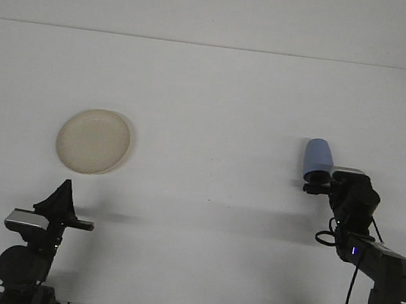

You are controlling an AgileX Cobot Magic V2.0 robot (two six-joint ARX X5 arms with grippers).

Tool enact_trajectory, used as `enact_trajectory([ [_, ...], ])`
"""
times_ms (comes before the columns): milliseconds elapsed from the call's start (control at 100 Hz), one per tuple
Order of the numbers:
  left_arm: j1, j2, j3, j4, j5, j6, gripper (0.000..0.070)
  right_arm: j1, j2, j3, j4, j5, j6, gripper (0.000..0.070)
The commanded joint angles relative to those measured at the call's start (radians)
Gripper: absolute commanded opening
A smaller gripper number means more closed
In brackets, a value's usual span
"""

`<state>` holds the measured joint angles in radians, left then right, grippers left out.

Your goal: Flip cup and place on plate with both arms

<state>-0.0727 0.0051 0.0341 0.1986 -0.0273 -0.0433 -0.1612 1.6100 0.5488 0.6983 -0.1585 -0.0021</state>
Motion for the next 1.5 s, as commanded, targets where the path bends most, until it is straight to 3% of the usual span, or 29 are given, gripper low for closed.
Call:
enact_trajectory([
  [0,0.000,-0.002,-0.020,0.012,-0.001,-0.002,0.0011,-0.003,0.032,0.024,0.011,-0.005,-0.023,0.0548],
  [80,0.000,-0.002,-0.020,0.012,-0.002,-0.002,0.0011,-0.003,0.046,0.043,0.011,-0.012,-0.026,0.0538],
  [140,0.000,-0.002,-0.020,0.012,-0.001,-0.002,0.0011,-0.003,0.050,0.051,0.011,-0.027,-0.026,0.0492],
  [420,0.000,-0.002,-0.020,0.012,-0.001,-0.002,0.0011,-0.003,0.056,0.055,0.009,-0.055,-0.040,0.0000],
  [700,0.000,-0.002,-0.020,0.012,-0.001,-0.002,0.0011,-0.002,0.023,0.055,0.007,-0.060,-0.017,0.0000],
  [930,0.000,-0.002,-0.020,0.012,-0.001,-0.002,0.0011,0.012,-0.174,0.055,-0.074,-0.052,-0.013,0.0000],
  [1490,0.000,-0.002,-0.020,0.012,-0.002,-0.002,0.0011,0.180,-0.853,0.103,-0.856,0.037,0.113,0.0000],
])
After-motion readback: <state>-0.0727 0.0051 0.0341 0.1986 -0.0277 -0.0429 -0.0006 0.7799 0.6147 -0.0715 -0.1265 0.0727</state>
